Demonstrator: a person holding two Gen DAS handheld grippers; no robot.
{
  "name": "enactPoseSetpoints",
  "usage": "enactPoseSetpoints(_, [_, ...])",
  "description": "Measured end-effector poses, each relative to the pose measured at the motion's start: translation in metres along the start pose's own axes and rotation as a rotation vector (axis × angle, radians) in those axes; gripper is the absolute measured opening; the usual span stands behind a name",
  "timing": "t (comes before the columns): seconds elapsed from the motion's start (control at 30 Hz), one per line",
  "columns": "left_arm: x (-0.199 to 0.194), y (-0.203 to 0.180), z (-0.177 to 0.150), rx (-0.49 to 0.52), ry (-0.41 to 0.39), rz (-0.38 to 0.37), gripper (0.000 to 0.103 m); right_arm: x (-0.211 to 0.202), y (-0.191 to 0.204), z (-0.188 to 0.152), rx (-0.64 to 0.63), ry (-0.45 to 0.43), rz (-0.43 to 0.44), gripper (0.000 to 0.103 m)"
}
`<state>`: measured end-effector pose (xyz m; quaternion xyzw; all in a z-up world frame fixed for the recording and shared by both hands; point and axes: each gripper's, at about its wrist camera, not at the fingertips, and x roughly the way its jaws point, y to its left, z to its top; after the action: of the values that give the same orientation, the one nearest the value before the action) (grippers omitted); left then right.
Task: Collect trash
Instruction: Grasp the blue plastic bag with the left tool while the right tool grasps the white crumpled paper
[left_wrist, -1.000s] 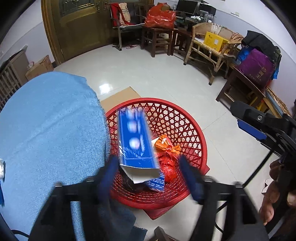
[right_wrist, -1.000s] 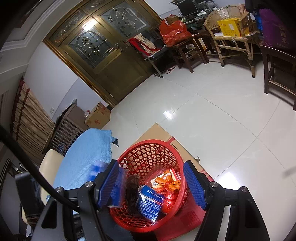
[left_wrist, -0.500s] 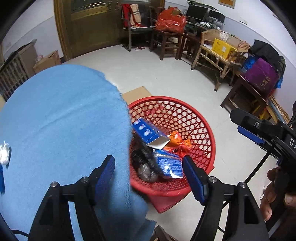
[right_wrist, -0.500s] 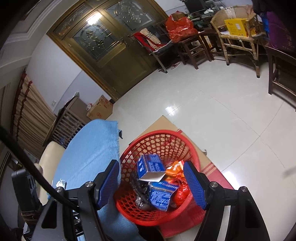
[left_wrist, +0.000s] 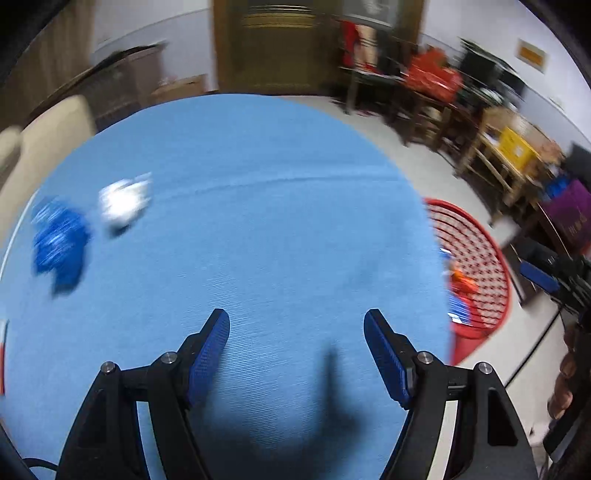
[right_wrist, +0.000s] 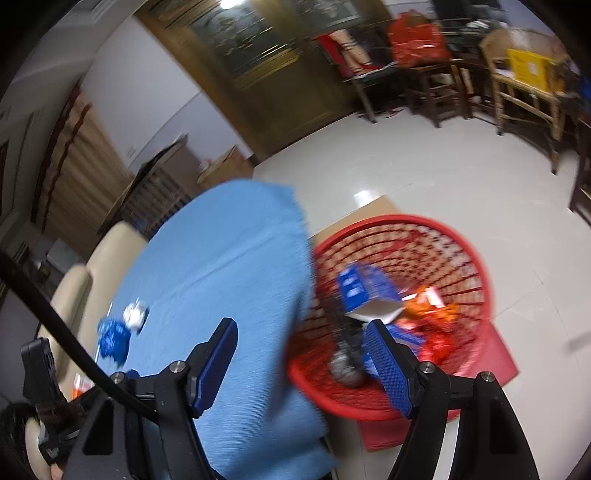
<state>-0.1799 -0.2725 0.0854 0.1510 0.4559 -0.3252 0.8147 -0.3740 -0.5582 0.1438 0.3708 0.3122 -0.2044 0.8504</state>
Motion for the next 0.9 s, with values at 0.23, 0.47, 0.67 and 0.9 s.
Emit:
enactPoseSetpoints(0.23, [-0.016, 0.113, 0.003, -0.226, -0.080, 0.154, 0.077, 0.032, 0.070, -0.018, -0.113, 0.072, 0.062, 0.076])
enactPoseSetpoints(0.47, [0.016, 0.192, 0.034, -0.370, -0.087, 0.254, 0.077, 0.048, 0.128, -0.029, -0.220, 0.107, 0.093, 0.076])
enactPoseSetpoints(0.67, [0.039, 0.203, 0.040, -0.365, -0.070, 0.238, 0.052, 0.075, 0.171, -0.028, -0.289, 0.127, 0.101, 0.076])
enactPoseSetpoints(0.9, [0.021, 0.208, 0.025, -0.361, -0.090, 0.227, 0.041, 0.139, 0.243, -0.031, -0.396, 0.197, 0.147, 0.076])
